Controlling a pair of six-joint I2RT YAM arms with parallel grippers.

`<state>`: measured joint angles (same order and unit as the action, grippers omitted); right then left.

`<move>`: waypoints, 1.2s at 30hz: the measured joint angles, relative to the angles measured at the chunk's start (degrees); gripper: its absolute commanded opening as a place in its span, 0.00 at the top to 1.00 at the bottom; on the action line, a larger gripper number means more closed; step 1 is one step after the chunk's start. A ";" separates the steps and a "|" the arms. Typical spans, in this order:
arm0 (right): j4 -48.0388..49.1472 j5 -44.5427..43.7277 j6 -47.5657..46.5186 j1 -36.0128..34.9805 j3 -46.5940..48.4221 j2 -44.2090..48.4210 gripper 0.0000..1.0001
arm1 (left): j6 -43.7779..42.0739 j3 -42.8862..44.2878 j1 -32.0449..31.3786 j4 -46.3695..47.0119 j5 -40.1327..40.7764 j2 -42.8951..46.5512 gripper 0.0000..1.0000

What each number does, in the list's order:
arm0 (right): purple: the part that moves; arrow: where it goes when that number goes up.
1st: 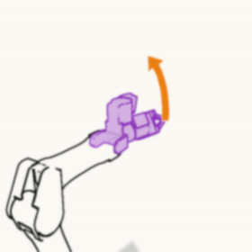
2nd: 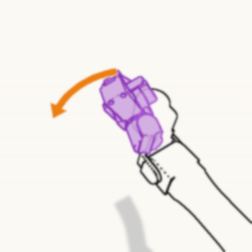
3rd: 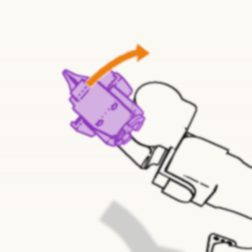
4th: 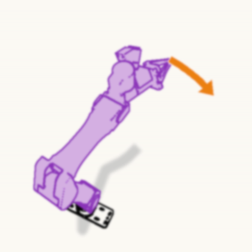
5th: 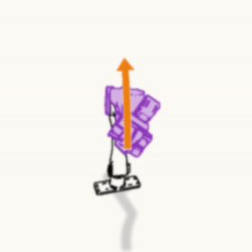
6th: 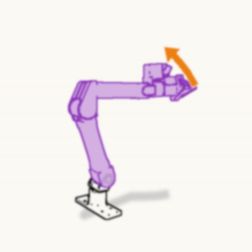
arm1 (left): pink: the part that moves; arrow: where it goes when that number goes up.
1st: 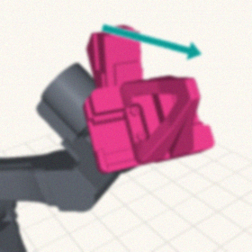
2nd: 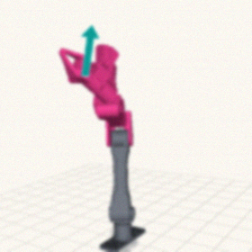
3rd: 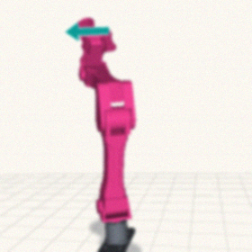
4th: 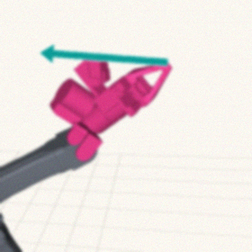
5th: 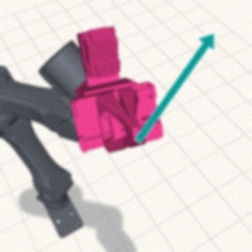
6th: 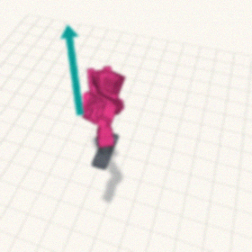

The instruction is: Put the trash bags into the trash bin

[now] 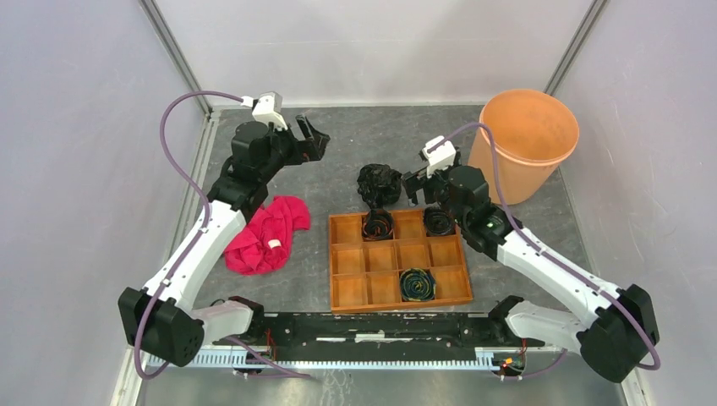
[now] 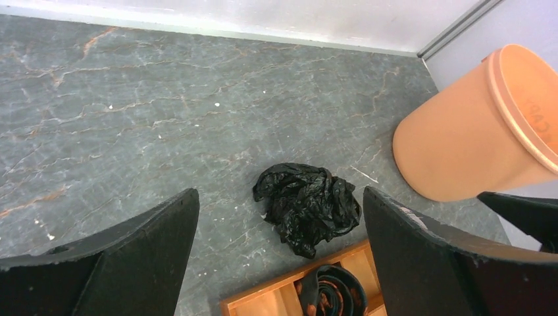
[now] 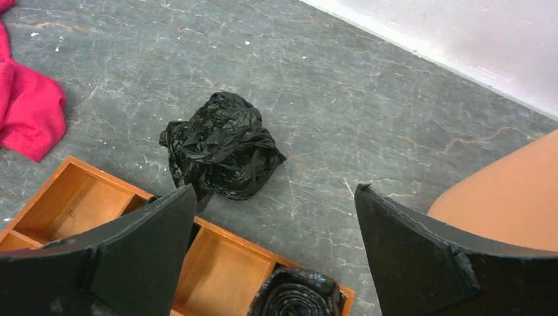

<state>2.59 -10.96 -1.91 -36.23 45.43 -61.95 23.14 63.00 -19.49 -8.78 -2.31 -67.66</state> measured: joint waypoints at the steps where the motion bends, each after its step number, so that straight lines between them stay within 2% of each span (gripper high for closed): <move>1: 0.94 -0.31 0.50 -0.48 -0.28 -0.72 0.02 | 0.00 0.00 -0.15 0.63 -0.35 -0.31 0.00; 12: 13.03 -3.63 7.72 -2.40 -0.46 -11.91 0.02 | 0.24 0.11 -0.52 3.56 -2.80 -6.58 0.00; 18: 18.03 -2.58 13.66 -2.40 3.48 -23.08 0.03 | 2.16 5.01 -0.52 -0.81 -4.13 -15.34 0.00; 23: 22.56 -1.09 16.72 -2.69 3.21 -26.71 0.14 | 3.85 7.04 -0.52 -2.91 -6.54 -20.94 0.00; 28: 21.92 -2.95 15.87 -2.78 4.07 -30.84 0.33 | 6.19 7.91 -0.55 -3.56 -11.15 -25.55 0.08; 30: 21.38 -3.74 14.88 -2.75 3.52 -31.32 0.50 | 7.43 8.37 -0.52 -3.30 -14.25 -28.09 0.12; 34: 22.47 -4.24 13.77 -2.01 0.68 -31.08 0.92 | 10.67 8.44 -0.63 -2.01 -20.96 -33.68 0.16; 36: 23.37 -2.69 14.32 -0.66 -0.81 -31.06 1.00 | 12.79 8.15 -0.81 -0.33 -24.37 -36.65 0.16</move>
<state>25.96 -13.65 12.40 -36.88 44.62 -93.01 35.92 71.16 -20.29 -9.10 -26.68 -104.31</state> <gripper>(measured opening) 0.124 0.848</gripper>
